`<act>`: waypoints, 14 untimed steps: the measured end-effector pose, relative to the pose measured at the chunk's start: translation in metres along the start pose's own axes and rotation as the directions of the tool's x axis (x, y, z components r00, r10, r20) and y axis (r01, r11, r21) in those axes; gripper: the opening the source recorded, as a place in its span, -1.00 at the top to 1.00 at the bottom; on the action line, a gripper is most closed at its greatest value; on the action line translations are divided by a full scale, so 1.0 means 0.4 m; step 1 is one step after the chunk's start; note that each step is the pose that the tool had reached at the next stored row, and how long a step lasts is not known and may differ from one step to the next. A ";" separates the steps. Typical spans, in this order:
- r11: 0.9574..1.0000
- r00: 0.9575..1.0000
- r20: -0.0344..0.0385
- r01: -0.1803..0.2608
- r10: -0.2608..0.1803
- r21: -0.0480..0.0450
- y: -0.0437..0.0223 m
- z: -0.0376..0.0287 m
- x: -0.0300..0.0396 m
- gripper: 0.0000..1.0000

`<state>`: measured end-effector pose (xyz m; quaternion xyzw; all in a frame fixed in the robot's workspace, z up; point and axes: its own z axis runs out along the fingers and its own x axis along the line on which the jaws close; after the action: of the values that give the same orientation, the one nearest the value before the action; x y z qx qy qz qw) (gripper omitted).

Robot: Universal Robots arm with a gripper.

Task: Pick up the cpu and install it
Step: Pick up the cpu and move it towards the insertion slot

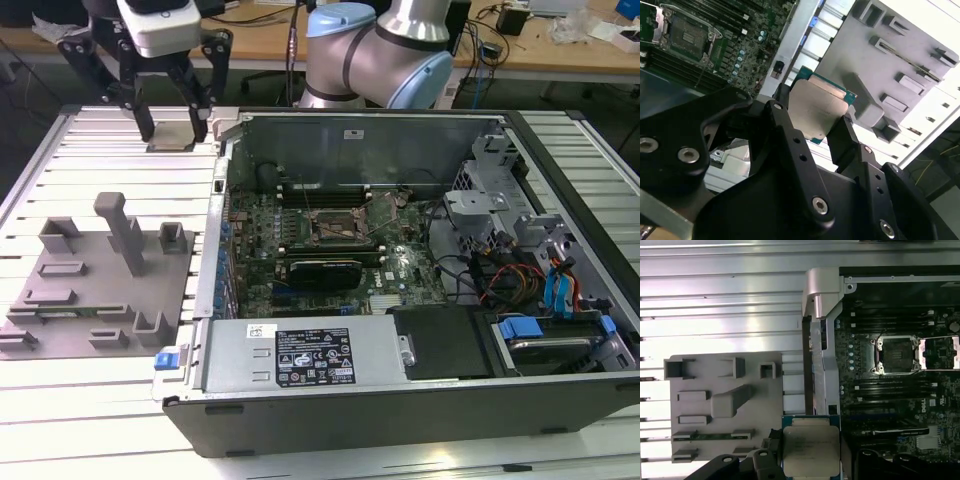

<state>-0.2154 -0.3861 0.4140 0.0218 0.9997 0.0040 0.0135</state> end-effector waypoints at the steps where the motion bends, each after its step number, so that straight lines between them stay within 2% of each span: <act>1: 1.000 1.000 0.000 0.000 0.000 0.000 0.000 0.000 -0.005 -0.09; 14: 1.000 1.000 0.000 0.000 0.000 0.000 0.003 0.002 -0.076 -0.09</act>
<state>-0.1848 -0.3862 0.4140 0.0218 0.9997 0.0040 0.0136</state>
